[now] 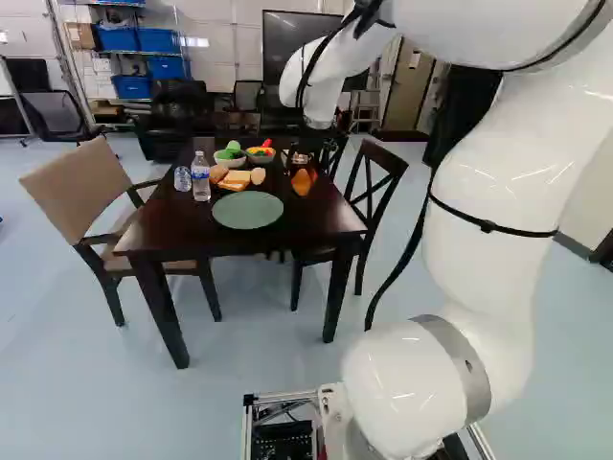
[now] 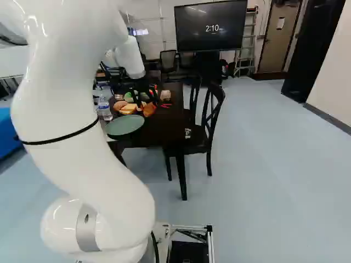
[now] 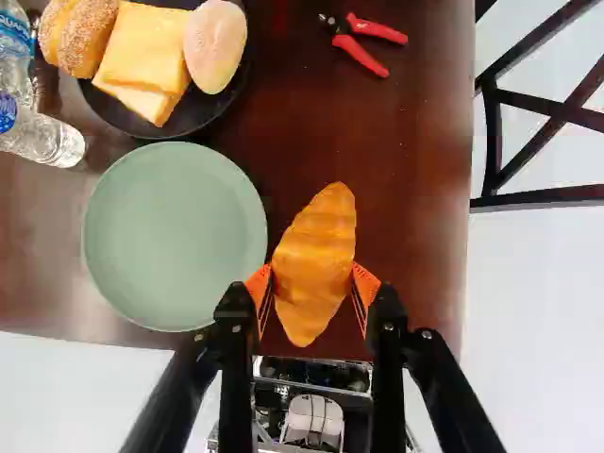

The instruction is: Move the croissant to the empty plate

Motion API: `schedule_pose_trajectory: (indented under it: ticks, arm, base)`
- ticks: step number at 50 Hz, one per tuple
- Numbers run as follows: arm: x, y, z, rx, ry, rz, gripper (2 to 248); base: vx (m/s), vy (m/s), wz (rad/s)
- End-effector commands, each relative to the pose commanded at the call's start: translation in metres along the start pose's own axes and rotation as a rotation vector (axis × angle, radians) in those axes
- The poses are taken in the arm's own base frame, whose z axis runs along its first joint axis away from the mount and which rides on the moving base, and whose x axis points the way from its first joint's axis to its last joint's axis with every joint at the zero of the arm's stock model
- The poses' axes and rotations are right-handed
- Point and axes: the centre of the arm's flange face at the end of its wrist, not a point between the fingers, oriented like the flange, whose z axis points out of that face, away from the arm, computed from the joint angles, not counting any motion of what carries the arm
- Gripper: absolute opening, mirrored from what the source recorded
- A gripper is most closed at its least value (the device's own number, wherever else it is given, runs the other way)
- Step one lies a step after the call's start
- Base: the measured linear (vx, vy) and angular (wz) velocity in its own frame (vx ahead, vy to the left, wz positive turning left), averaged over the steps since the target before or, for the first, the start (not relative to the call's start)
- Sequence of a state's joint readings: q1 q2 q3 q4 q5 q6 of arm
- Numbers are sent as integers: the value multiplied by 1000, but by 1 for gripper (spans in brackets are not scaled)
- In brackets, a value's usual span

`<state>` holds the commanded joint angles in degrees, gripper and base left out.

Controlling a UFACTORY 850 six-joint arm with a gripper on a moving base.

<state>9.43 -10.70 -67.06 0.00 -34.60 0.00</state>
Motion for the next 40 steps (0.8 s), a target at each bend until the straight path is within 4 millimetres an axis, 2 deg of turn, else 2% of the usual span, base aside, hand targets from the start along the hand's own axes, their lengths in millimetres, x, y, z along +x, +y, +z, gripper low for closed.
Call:
schedule_pose_trajectory:
  ticks: [40]
  arm:
    - [12,-74,5,50,7,-123,127]
  base:
    - [0,0,0]
